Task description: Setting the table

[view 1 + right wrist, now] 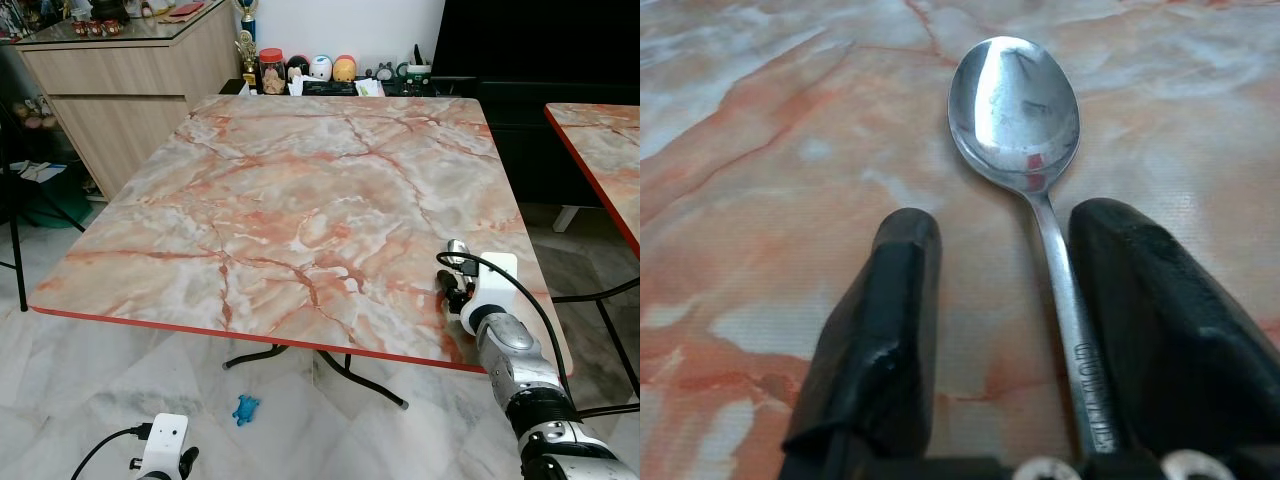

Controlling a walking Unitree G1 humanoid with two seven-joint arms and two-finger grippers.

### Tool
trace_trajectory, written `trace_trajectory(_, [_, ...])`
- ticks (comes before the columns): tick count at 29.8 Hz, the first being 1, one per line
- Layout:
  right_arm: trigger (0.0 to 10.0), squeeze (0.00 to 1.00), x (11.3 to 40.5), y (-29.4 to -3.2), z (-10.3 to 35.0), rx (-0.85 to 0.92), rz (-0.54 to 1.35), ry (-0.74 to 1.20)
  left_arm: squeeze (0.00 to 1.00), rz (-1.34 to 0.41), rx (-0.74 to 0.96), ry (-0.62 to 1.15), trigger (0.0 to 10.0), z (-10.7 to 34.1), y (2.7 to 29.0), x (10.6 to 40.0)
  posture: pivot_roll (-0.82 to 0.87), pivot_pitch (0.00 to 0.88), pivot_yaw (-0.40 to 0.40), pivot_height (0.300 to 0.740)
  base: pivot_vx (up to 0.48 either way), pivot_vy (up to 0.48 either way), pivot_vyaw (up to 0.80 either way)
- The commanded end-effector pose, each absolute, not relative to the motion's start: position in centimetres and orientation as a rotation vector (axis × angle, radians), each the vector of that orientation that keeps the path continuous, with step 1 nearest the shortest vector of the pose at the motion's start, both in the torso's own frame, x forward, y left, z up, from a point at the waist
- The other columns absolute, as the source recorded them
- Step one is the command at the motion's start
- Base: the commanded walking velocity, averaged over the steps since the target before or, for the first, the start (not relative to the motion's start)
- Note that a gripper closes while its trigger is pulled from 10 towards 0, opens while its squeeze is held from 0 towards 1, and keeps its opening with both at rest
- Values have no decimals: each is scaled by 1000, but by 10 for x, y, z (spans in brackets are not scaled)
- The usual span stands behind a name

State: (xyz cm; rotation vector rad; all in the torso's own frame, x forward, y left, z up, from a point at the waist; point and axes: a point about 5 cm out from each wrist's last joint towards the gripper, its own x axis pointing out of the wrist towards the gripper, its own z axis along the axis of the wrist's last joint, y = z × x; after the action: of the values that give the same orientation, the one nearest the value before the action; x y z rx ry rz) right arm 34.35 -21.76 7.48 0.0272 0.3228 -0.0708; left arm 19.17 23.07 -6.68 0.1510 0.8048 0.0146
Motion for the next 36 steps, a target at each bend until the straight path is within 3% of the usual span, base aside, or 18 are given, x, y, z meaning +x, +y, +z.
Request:
trace_trajectory(1, [0,0,343,-215,72,40,-67,327,0,22,151,859,10000,-73,236,180,36,17,63,740,0,0,0])
trace_trajectory(34, [0,0,343,-205,71,31,-32,321,0,15,128,922,10000,-79,236,168,37,18,59,740,0,0,0])
trace_trajectory(35, [1059,0,344,-205,73,22,-38,302,0,15,130,923,10000,-79,236,168,37,18,59,740,0,0,0])
trace_trajectory(36, [9412,0,344,-206,74,19,-43,293,0,16,130,922,10000,-79,236,168,38,18,59,740,0,0,0])
